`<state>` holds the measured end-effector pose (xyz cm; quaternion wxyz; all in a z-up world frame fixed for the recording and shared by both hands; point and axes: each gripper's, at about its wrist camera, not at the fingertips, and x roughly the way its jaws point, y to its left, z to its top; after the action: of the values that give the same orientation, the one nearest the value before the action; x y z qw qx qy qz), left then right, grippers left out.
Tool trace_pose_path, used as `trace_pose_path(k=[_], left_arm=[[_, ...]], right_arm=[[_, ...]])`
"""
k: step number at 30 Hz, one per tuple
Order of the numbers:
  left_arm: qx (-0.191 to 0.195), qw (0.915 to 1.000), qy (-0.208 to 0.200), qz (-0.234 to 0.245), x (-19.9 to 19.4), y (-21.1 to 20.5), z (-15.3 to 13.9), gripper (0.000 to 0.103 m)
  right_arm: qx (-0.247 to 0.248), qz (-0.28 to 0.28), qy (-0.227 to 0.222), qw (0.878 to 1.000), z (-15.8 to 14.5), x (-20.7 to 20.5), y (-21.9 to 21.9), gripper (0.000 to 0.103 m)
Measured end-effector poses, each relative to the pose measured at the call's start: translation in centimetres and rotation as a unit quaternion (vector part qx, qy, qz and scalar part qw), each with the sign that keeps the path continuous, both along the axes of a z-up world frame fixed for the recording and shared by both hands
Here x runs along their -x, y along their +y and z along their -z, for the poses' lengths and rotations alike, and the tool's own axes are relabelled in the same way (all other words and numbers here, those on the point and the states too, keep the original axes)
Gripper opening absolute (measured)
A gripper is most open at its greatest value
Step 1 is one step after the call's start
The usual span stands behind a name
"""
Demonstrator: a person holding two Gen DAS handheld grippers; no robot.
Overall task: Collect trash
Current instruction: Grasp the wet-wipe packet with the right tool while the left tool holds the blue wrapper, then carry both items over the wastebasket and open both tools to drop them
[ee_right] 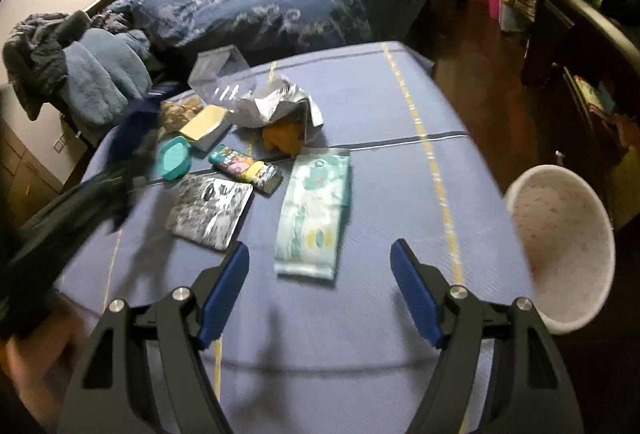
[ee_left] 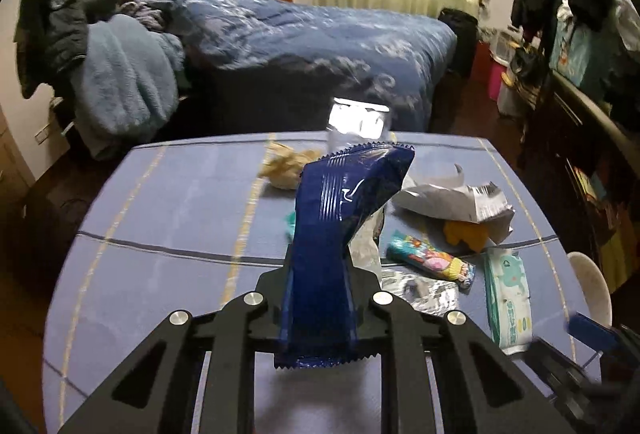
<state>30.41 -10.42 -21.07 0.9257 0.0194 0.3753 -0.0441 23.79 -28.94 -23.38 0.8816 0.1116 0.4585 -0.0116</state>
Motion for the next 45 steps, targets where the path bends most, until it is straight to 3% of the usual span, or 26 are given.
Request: trace_pose_path(k=[6,8,10,11,20,31,38,45], left_arm=[[0.012,0.9998,-0.001,-0.013,1.7,2.7,-1.2,0.02],[0.015,0.9998,-0.002,-0.014,2.2,3.1,-1.4,0.02],[0.018,0.9997,-0.001,-0.014,2.5,3.3,-1.5,0.02],[0.02,0.9997,0.0,-0.014,2.7,3.4,-1.6,0.02],[0.02,0.9998,0.001,-0.008,4.1,3.0,-1.9,0.02],[0.008,0.9998,-0.001,0.019,6.7,0.2,-3.1,0.02],[0.003,0.9977,-0.009,0.068,8.4,-4.3,-4.3,0.021],[0.008,0.9894,-0.011,0.145,9.2,-11.3,-5.1,0.021]], right_arm=[[0.025,0.012,0.03,0.999,1.9,-3.5,1.4,0.072],[0.044,0.018,0.032,0.998,2.0,-4.0,1.9,0.064],[0.065,0.024,0.035,0.997,2.0,-4.4,2.2,0.046],[0.073,0.026,0.035,0.996,2.0,-4.4,2.3,0.045],[0.05,0.024,0.028,0.998,1.5,-2.3,1.3,0.044],[0.02,0.027,0.002,0.999,-1.1,4.5,-0.5,0.044],[0.013,0.059,-0.02,0.998,-2.7,8.8,-4.0,0.044],[0.017,0.117,-0.032,0.992,-3.6,11.9,-9.6,0.044]])
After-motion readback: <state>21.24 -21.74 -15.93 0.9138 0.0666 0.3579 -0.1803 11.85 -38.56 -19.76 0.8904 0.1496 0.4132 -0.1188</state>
